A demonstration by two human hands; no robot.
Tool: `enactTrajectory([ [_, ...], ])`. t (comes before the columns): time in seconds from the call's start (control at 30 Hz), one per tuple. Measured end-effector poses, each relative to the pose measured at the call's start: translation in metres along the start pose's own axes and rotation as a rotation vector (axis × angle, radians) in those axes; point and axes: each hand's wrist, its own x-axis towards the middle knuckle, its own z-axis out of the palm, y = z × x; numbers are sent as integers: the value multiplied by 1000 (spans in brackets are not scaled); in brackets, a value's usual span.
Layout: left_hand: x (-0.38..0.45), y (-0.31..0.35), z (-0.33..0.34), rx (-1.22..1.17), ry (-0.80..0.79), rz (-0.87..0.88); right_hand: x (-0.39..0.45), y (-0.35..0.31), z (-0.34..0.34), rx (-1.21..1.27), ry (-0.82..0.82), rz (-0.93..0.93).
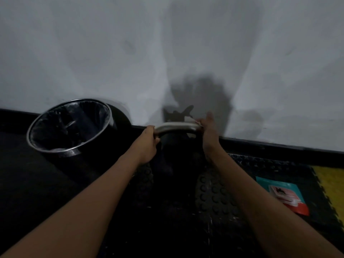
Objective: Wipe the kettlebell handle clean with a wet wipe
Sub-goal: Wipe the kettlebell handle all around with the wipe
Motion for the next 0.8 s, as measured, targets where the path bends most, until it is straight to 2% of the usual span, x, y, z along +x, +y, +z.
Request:
enactTrajectory([
  [0.1,-1,0,0,7,-2,2,4,4,-9,-137,47,-49],
  [0.17,-2,0,-1,11,2,10,3,12,-18,-154,135,8],
  [0.23,-1,0,-2,19,3,12,5,15,-22,-349,182,82],
  [0.33,3,1,-2,26,6,5,1,0,-14,-637,118,-6],
  [0.43,4,3,1,28,6,-7,-4,-7,-8,-723,7,-164],
  [0.5,4,3,2,29,7,-16,-9,1,-14,-667,40,-178],
  [0.6,4,3,2,27,8,-26,-12,11,-23,-253,162,43],
  [0.67,4,3,1,26,7,-28,-13,8,-23,-158,139,123],
  [0.8,5,3,3,27,17,-29,-17,3,-30,-87,85,139],
])
